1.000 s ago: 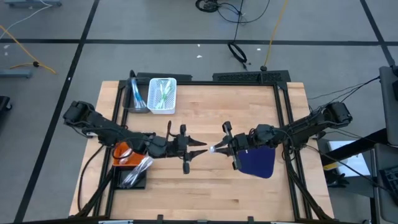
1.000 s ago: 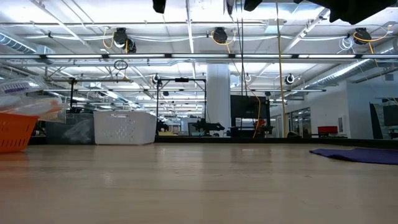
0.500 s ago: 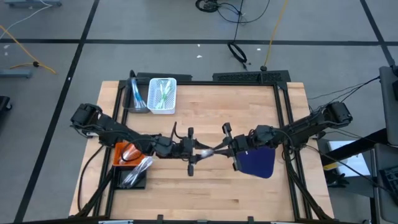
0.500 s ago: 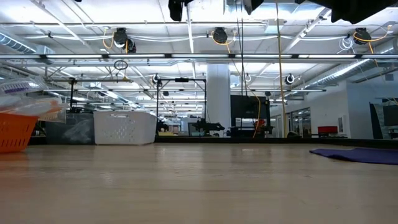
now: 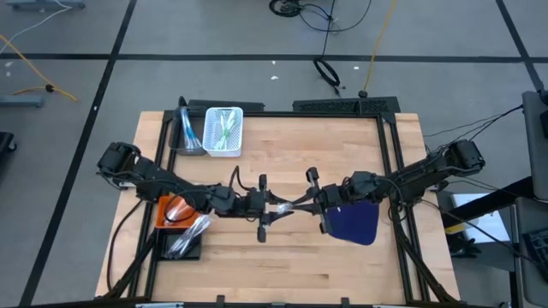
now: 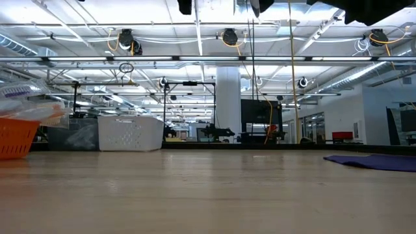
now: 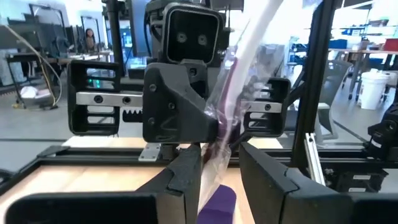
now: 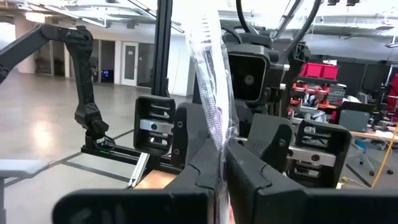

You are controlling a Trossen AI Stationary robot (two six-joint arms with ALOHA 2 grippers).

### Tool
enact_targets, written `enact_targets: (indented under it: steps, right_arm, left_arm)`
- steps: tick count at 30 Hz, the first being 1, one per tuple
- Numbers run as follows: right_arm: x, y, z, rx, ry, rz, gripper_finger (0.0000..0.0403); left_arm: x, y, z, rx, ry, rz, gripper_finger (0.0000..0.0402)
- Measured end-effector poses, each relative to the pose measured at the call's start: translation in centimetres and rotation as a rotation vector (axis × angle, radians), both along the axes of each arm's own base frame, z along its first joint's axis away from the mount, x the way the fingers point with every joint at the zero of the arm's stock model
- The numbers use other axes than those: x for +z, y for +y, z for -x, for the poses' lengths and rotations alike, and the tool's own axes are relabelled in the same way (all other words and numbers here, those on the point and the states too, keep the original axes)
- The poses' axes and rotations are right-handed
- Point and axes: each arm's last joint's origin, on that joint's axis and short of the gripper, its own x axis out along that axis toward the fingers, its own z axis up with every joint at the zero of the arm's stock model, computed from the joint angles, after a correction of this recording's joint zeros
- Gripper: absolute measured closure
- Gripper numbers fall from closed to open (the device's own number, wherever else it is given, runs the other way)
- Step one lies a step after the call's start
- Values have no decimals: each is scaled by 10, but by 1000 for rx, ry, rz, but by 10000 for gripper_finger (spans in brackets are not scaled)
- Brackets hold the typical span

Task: Pick & Place Toothbrushes
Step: Put the violet toothbrush into the black bin

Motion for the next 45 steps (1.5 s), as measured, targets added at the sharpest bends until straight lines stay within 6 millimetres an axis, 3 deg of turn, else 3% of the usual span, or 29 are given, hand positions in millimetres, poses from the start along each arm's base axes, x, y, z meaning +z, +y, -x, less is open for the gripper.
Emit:
enact_targets:
  steps: [6,15,20,24,30,37,45]
  right_arm:
    - [1,0,0,0,-4,1,397]
    - [0,0,1,2,-1,0,396]
    - [-1,0,0,1,6,2,394]
    - [-2,0,0,7,14,5,373]
    - [-3,0,0,3,29,12,311]
    - [-3,0,-1,0,33,11,250]
    - [-3,0,-1,0,35,9,237]
  left_arm:
    - [1,1,0,1,-9,-6,298]
    - [-8,7,-8,-23,-17,-1,388]
    - [-9,7,-9,-27,-1,11,394]
    - [-8,2,-6,-33,7,15,396]
    - [-8,-2,0,30,82,3,397]
    - [-1,-10,21,80,220,21,398]
    - [10,-26,75,137,467,138,398]
